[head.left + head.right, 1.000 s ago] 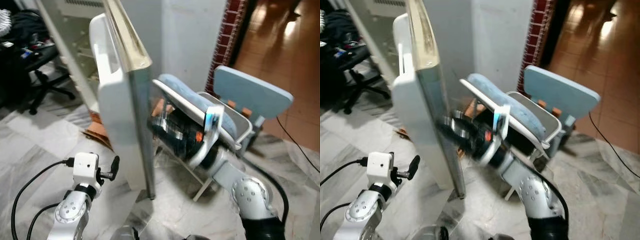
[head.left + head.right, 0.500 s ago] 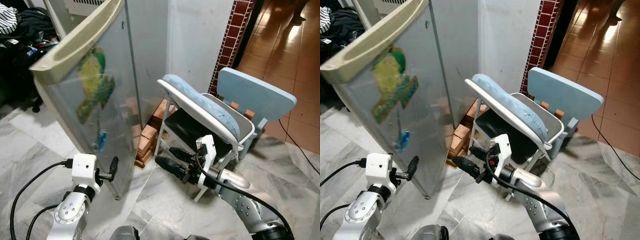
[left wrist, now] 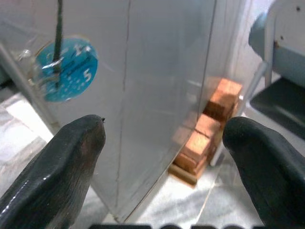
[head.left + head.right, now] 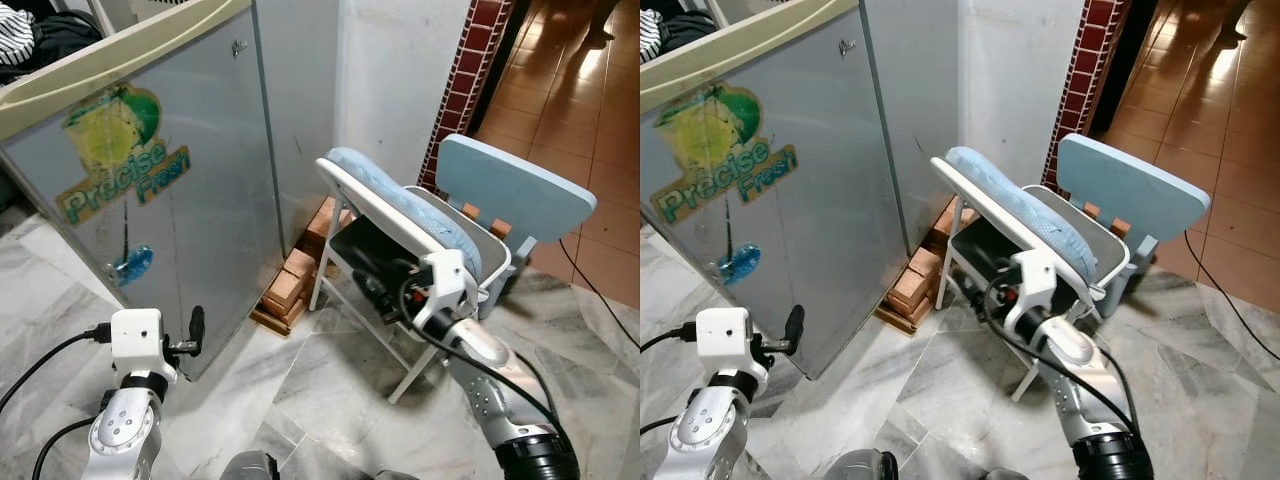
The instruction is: Restocking fridge
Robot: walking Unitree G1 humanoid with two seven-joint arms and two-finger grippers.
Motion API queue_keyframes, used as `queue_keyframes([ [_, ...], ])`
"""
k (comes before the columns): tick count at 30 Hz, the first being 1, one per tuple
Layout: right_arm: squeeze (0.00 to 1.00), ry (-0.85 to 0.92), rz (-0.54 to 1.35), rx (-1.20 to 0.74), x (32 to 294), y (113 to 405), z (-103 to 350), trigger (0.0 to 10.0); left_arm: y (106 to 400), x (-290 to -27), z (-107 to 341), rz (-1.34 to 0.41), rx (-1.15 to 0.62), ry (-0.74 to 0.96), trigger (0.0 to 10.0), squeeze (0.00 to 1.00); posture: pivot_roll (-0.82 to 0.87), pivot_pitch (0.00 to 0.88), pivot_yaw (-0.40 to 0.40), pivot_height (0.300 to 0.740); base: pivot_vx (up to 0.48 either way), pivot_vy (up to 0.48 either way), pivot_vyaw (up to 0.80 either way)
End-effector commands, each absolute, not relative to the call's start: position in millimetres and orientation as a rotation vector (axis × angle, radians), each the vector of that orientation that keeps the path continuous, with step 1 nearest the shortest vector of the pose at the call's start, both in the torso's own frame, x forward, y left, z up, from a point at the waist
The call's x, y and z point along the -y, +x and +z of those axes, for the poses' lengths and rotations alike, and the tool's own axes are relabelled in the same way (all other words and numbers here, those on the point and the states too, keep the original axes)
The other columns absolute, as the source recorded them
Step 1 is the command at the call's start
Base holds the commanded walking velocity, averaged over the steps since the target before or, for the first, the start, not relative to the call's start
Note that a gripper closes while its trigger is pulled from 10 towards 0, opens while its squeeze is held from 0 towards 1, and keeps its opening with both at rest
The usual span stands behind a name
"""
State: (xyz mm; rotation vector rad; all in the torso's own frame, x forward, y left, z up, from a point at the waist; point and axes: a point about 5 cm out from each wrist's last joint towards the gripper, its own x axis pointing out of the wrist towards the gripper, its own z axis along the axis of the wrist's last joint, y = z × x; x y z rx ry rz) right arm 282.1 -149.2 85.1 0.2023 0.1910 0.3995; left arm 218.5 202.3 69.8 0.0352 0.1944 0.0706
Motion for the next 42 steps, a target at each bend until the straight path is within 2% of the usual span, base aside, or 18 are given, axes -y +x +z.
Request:
queue_keyframes([
  [1, 0.0, 0.181, 0.343, -0.187, 151, 283, 82, 10.0, 219, -208, 69, 0.076, -0.201, 0.06, 10.0, 0.0, -0.02, 0.062, 0.04, 0.74, 0.0, 0.476, 0.0],
  [22, 0.0, 0.099, 0.147, -0.121, 164, 297, 82, 10.0, 226, -212, 72, 0.057, -0.163, 0.096, 10.0, 0.0, -0.02, 0.061, 0.043, 0.74, 0.0, 0.479, 0.0],
  [42, 0.0, 0.093, 0.144, -0.106, 163, 299, 80, 10.0, 228, -212, 71, 0.059, -0.141, 0.099, 10.0, 0.0, -0.03, 0.052, 0.048, 0.74, 0.0, 0.48, -0.74],
])
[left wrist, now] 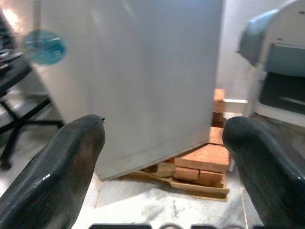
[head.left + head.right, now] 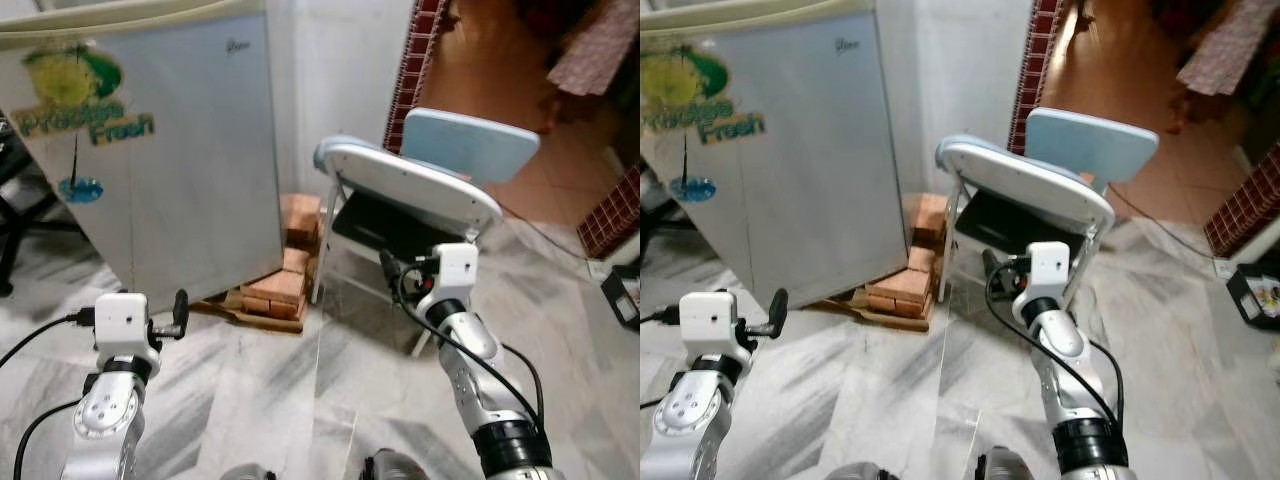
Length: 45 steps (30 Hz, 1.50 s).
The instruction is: Restocking fridge
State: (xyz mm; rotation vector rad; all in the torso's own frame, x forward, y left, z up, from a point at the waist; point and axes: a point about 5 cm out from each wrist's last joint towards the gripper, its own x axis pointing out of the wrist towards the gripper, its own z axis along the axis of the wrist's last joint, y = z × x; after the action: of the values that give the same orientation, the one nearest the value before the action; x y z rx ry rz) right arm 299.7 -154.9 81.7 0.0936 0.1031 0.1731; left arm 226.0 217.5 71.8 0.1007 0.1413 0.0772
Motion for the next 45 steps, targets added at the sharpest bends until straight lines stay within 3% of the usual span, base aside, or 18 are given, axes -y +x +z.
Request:
queue_keyframes([
  [1, 0.0, 0.093, 0.143, -0.106, 163.4, 298.5, 80.3, 10.0, 228.2, -211.8, 70.7, 0.059, -0.141, 0.099, 10.0, 0.0, -0.03, 0.052, 0.048, 0.74, 0.0, 0.48, -0.63],
  [11, 0.0, 0.09, 0.144, -0.121, 162.1, 297.9, 76.3, 10.0, 229.7, -211.9, 70.4, 0.06, -0.141, 0.095, 10.0, 0.0, -0.03, 0.05, 0.051, 0.74, 0.0, 0.48, -0.15],
  [32, 0.0, 0.088, 0.152, -0.12, 159.7, 298.5, 75.3, 10.0, 231.0, -211.3, 69.9, 0.065, -0.14, 0.095, 10.0, 0.0, -0.03, 0.055, 0.049, 0.74, 0.0, 0.48, -0.72],
  [45, 0.0, 0.067, 0.154, -0.07, 159.5, 305.1, 84.8, 10.0, 232.2, -212.6, 69.9, 0.06, -0.143, 0.122, 10.0, 0.0, -0.01, 0.055, 0.057, 0.74, 0.0, 0.48, 0.0],
])
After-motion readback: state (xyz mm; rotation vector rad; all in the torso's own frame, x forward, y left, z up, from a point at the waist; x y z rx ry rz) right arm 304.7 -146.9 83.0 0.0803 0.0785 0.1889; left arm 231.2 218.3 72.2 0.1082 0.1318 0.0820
